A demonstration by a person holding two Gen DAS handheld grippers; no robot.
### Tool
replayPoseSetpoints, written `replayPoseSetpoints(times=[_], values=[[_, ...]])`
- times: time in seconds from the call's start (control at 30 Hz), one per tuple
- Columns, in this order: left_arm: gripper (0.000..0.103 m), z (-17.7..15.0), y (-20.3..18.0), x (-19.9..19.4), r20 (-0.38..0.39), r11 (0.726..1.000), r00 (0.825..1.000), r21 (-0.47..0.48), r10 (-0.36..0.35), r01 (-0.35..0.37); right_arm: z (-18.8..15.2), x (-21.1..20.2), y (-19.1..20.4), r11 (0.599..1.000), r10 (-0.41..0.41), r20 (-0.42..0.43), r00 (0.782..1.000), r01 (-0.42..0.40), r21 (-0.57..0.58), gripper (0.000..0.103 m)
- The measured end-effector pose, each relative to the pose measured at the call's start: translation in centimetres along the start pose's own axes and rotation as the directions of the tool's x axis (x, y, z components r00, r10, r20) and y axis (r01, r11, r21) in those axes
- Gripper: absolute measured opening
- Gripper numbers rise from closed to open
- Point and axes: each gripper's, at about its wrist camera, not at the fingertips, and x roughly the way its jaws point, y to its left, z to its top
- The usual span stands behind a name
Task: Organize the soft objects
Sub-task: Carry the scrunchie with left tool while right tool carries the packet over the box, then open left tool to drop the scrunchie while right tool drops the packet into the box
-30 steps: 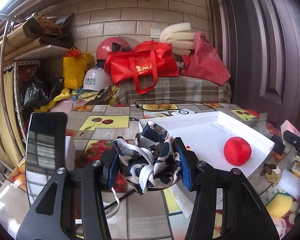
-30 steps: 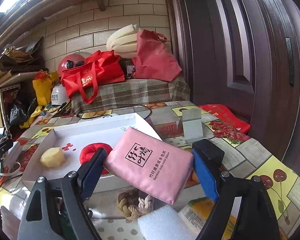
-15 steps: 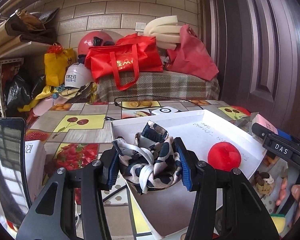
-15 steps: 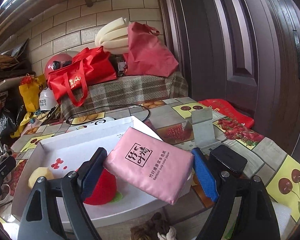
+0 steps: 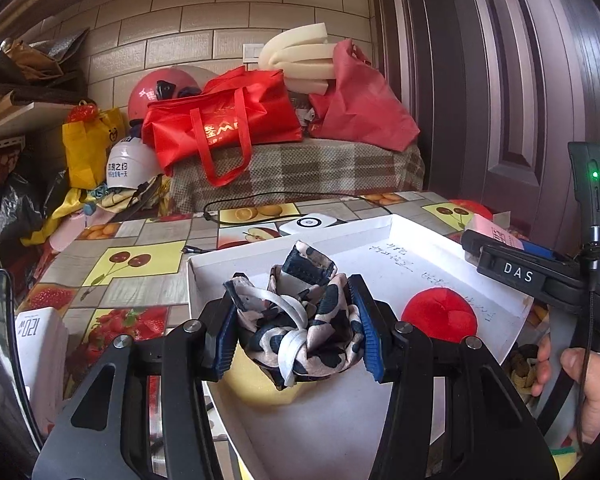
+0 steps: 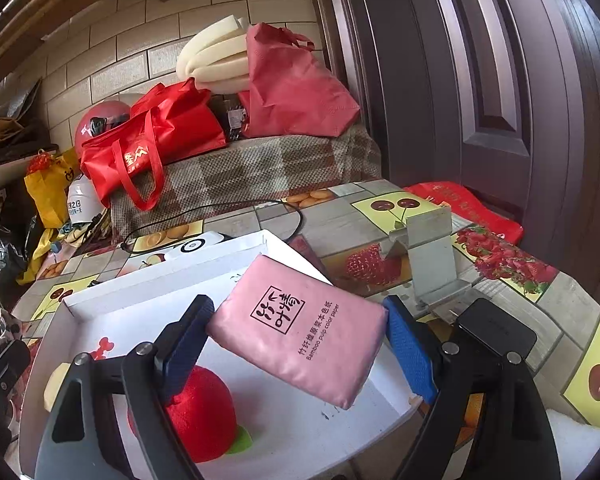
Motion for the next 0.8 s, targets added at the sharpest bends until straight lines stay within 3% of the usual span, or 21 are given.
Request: replayPoseSetpoints(times=[0.63, 0.73, 0.8], values=[[0.052, 0.3, -0.7, 2.1, -0.068, 1.000, 0.998, 0.018, -0.014, 0.015, 0.4, 1.6, 2.4, 0.995, 0.009, -0.017, 1.000, -0.011, -0.101, 0.087], [0.077, 0.3, -1.1, 1.7, -0.051, 0.999, 0.999, 0.035, -0.004, 0.005, 0.4, 1.8, 2.6, 0.993, 0.015, -0.026, 1.000, -0.017, -0.113, 0.090], [0.101, 0.3, -1.3, 1.5, -0.037, 0.999, 0.999, 0.050, 0.001, 0.001, 0.4, 1.6, 2.8, 0.992, 0.013, -0.016, 1.000, -0.015, -0.126, 0.097]])
